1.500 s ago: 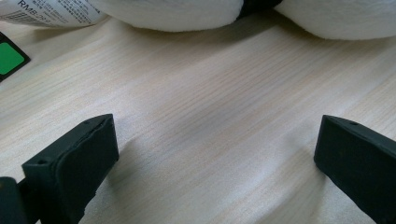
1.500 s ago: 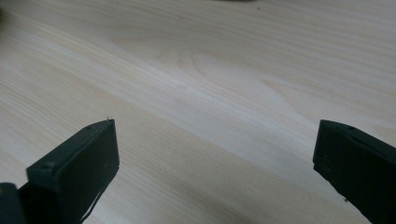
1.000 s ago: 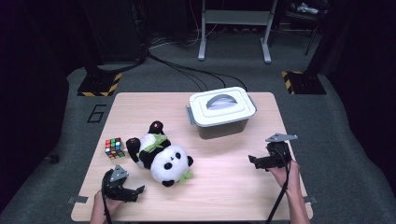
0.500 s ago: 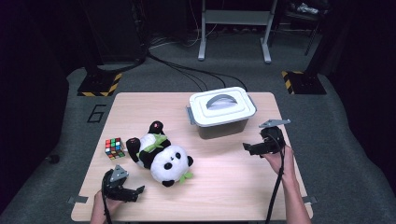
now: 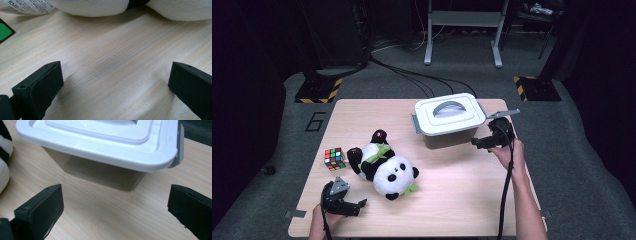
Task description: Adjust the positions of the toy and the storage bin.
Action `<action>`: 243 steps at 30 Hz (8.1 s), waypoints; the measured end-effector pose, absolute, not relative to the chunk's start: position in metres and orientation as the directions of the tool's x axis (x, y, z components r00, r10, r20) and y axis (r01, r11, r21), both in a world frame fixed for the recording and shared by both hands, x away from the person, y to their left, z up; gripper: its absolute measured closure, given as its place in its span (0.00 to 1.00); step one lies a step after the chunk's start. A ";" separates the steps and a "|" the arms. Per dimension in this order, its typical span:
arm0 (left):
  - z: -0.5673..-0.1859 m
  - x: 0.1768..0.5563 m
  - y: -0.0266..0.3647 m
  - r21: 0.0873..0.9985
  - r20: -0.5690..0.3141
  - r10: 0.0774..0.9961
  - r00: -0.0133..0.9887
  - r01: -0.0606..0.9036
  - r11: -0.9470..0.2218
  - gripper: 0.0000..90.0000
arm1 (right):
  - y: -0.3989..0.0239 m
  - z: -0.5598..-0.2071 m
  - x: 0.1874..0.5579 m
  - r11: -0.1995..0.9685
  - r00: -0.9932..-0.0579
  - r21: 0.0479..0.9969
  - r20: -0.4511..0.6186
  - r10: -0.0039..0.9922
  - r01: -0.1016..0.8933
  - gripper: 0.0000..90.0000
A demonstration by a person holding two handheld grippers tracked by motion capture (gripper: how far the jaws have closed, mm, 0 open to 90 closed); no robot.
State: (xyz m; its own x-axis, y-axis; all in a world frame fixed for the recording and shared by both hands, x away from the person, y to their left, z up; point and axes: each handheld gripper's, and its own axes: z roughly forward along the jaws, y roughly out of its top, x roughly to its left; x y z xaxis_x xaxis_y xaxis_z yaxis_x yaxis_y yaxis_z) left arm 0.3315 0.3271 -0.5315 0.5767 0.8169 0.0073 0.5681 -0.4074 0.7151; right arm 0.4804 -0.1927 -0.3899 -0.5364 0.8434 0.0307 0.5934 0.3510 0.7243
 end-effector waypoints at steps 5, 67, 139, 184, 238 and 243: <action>-0.532 0.331 0.327 0.715 0.007 0.817 0.577 0.568 -0.407 0.00 | -0.191 -0.386 0.499 0.344 -0.529 0.725 0.032 0.848 0.596 0.02; -0.532 0.332 0.327 0.715 0.008 0.817 0.577 0.567 -0.408 0.00 | -0.214 -0.383 0.536 0.123 -0.284 0.773 0.077 0.956 0.622 0.65; -0.532 0.332 0.327 0.715 0.007 0.817 0.577 0.568 -0.408 0.00 | -0.190 -0.382 0.530 0.283 -0.487 0.735 0.073 0.870 0.616 0.20; -0.531 0.332 0.327 0.713 0.007 0.815 0.580 0.569 -0.411 0.00 | -0.149 -0.385 0.542 0.382 -0.593 0.709 0.064 0.803 0.593 0.68; -0.531 0.332 0.327 0.712 0.006 0.814 0.580 0.569 -0.411 0.00 | -0.100 -0.365 0.524 0.488 -0.696 0.721 -0.012 0.718 0.491 0.74; -0.531 0.332 0.327 0.712 0.006 0.814 0.580 0.569 -0.411 0.00 | -0.096 -0.364 0.518 0.461 -0.665 0.715 0.007 0.747 0.525 0.74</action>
State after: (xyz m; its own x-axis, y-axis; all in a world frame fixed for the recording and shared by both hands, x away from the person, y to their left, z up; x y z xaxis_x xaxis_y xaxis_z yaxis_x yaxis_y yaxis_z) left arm 0.3317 0.3274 -0.5310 0.5803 0.8144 0.0064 0.5689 -0.4110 0.7124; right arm 0.5181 -0.0959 -0.3637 -0.6648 0.7470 0.0071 0.5255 0.4608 0.7152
